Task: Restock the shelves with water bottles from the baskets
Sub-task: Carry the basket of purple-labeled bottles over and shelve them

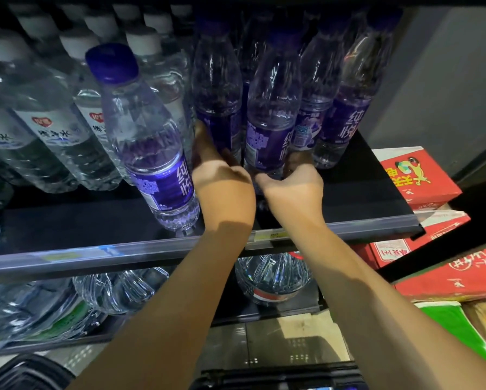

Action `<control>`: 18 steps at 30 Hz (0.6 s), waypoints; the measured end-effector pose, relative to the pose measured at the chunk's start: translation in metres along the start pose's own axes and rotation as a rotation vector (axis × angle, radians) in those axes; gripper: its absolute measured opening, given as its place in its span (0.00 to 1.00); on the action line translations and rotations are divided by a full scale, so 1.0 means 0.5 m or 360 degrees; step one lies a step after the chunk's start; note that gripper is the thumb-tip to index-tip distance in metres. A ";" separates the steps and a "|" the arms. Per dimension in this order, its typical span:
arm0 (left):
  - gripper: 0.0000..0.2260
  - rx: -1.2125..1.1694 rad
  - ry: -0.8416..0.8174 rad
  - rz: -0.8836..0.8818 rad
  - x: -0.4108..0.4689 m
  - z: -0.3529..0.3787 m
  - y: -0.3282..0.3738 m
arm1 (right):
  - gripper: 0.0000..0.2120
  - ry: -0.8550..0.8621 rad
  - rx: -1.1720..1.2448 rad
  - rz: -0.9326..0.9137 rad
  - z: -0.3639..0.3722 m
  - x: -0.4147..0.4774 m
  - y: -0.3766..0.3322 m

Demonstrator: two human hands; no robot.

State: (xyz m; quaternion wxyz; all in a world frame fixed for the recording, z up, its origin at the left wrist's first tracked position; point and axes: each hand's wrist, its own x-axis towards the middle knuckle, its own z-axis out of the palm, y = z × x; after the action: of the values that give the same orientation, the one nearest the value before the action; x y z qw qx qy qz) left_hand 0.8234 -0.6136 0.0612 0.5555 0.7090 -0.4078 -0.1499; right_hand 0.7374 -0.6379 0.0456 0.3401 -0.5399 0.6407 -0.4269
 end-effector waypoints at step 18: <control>0.17 0.0453 -0.0375 -0.0233 -0.001 -0.023 -0.020 | 0.21 0.0401 -0.0281 -0.0014 0.076 0.025 -0.038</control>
State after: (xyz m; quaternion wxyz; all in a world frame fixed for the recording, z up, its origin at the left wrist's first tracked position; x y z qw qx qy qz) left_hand 0.8347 -0.6053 0.0559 0.3858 0.7857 -0.4344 -0.2127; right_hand 0.7768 -0.6580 0.0478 0.2064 -0.5127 0.7110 -0.4347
